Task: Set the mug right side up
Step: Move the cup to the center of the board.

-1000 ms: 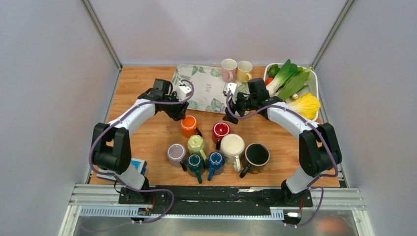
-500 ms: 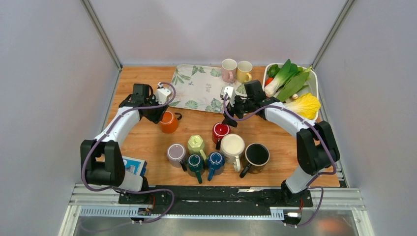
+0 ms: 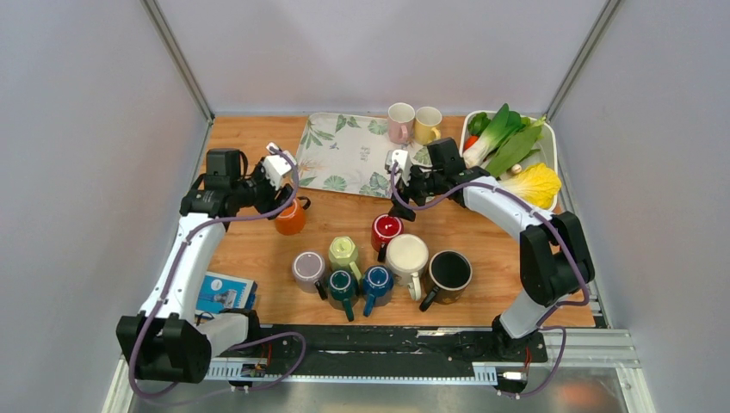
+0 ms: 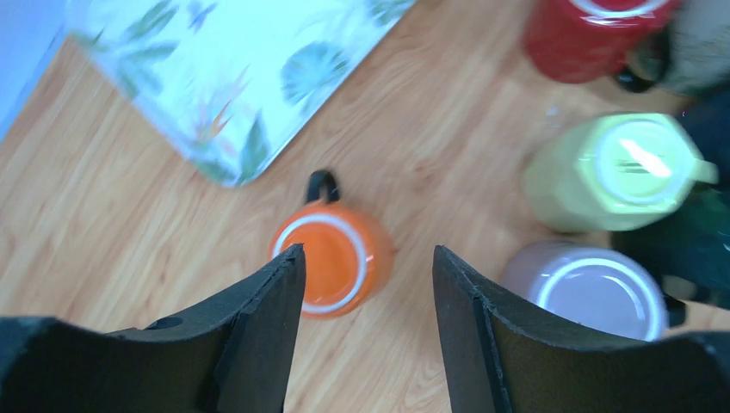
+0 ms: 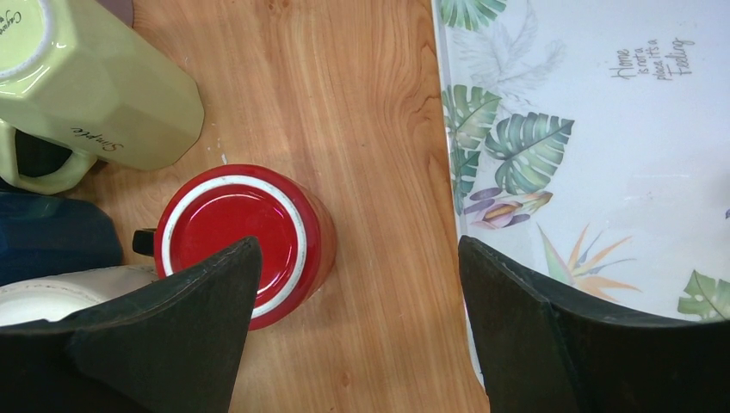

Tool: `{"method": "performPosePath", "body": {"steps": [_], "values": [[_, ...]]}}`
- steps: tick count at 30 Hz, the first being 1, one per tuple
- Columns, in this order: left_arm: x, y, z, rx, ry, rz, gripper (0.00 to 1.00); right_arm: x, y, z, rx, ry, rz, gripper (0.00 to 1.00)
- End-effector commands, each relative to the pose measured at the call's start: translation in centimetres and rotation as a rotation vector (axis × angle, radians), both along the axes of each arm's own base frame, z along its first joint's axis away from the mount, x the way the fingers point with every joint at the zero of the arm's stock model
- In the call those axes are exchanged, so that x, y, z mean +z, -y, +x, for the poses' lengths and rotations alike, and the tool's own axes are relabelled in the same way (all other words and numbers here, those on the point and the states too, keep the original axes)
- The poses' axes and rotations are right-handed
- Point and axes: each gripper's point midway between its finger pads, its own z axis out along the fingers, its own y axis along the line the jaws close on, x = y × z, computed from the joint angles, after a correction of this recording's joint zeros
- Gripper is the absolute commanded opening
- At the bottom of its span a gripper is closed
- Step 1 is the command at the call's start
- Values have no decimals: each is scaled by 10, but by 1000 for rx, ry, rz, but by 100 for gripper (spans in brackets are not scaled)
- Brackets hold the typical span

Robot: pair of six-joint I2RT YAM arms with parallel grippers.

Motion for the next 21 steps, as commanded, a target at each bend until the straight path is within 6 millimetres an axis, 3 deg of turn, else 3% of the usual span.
{"method": "performPosePath", "body": {"steps": [1,6,10,17,21], "values": [[1,48,-35,-340,41,-16,64,11,-11,2,44,19,34,88],[-24,95,-54,-510,66,32,65,14,-14,3,15,-15,64,88],[-19,124,-54,-507,105,-51,66,15,-15,-1,3,-33,86,88],[-36,136,-61,-511,28,-71,65,9,-16,-13,3,-47,97,88],[-47,139,-56,-480,-9,-54,64,11,-19,-14,5,-38,105,88]]}}
